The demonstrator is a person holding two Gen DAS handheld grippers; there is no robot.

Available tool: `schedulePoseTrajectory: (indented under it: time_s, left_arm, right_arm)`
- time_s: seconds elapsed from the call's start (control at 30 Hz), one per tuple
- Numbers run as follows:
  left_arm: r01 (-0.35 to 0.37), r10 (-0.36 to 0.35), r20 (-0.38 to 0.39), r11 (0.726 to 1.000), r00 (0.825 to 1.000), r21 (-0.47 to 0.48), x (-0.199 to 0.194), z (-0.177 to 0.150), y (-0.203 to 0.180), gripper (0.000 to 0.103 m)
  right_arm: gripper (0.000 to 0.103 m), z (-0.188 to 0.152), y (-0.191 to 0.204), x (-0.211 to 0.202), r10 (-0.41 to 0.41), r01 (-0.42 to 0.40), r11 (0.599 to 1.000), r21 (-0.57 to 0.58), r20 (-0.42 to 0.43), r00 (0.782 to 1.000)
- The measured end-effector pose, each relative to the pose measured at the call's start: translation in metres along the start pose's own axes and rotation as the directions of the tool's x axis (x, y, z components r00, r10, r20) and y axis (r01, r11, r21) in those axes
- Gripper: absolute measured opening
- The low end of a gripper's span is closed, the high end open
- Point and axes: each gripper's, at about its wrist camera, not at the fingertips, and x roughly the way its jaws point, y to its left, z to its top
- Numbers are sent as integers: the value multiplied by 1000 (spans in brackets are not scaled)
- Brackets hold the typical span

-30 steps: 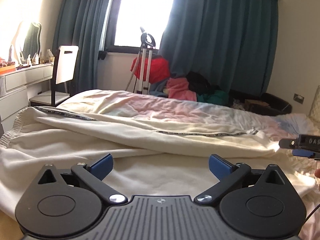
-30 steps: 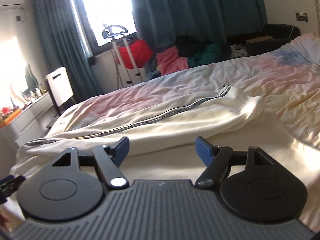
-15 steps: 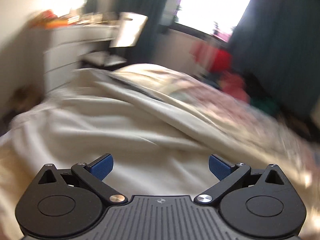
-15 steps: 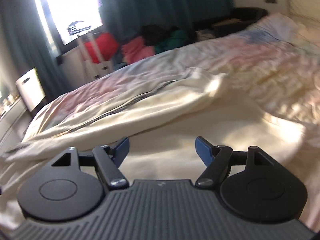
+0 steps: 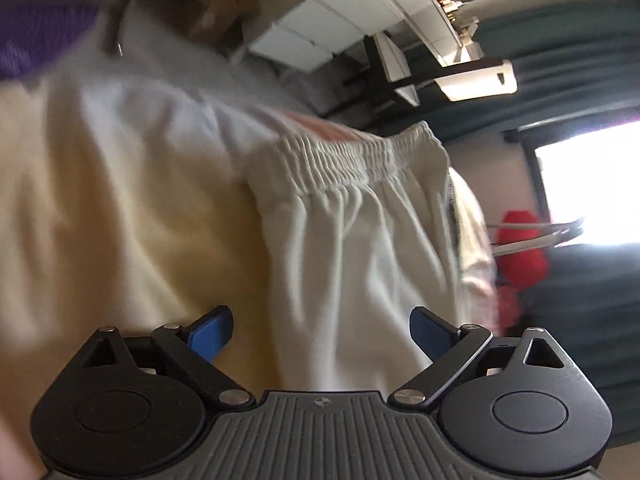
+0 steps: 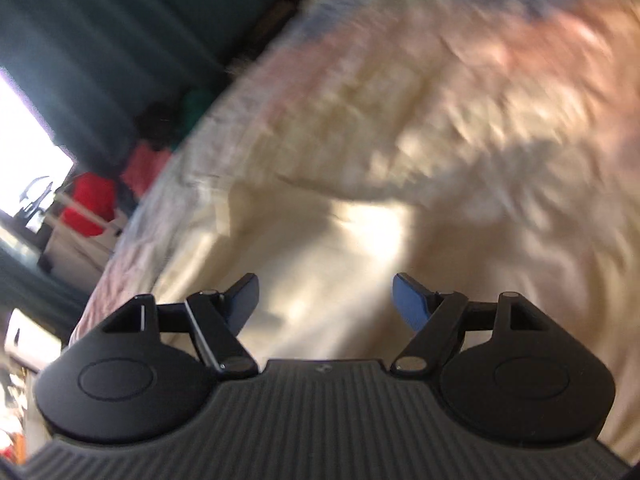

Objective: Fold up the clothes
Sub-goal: 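Grasp the ribbed cuff with the left gripper and lift it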

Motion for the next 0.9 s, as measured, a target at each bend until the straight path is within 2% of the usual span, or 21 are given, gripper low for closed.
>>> schedulePoseTrajectory:
  time_s: [0.1, 0.13, 0.23, 0.3, 0.37, 0.43, 0.47, 0.5, 0.63, 0.73, 0.8, 0.9]
  left_arm:
    - [29, -29, -19, 1000, 999, 1, 10, 3, 0, 93]
    - [49, -49, -26, 999, 998, 7, 12, 3, -1, 87]
    - [73, -73, -21, 997, 997, 11, 14, -1, -4, 82]
    - [64, -63, -21, 998, 998, 13, 15, -4, -6, 69]
    - [68, -68, -10, 998, 998, 4, 16, -9, -10, 62]
    - [87, -87, 6, 996, 996, 14, 14, -10, -13, 55]
    - [89, -90, 14, 996, 996, 24, 14, -11, -16, 49]
    - [89, -90, 16, 995, 996, 33, 15, -11, -17, 45]
    - [68, -68, 12, 996, 998, 60, 22, -12, -24, 40]
    - [39, -43, 29, 994, 999, 103, 20, -16, -28, 29]
    - [24, -30, 44, 992, 999, 127, 18, -18, -31, 11]
    - [26, -40, 80, 987, 996, 161, 12, -19, -35, 7]
  right_arm:
    - [76, 0, -19, 11, -36, 38, 987, 157, -16, 999]
    - [76, -1, -23, 16, -37, 42, 981, 188, -32, 999]
    - [76, -3, -33, 35, -30, 52, 961, 271, -87, 996]
    - [76, -2, -34, 42, -17, 42, 952, 302, -87, 996]
    - [75, -1, -30, 44, 14, 5, 953, 303, -62, 998]
    - [61, 0, -23, 47, 57, -40, 957, 288, -50, 997]
    - [59, 0, -18, 49, 69, -53, 960, 274, -51, 996]
    - [51, 0, -13, 52, 63, -47, 966, 254, -55, 996]
    - [13, 1, -5, 59, 27, -9, 975, 221, -81, 996]
    - [8, 3, -4, 57, 28, -14, 978, 207, -65, 997]
    - [7, 5, -3, 52, 33, -24, 981, 191, -44, 998]
    - [6, 7, -8, 44, 55, -52, 977, 205, -11, 998]
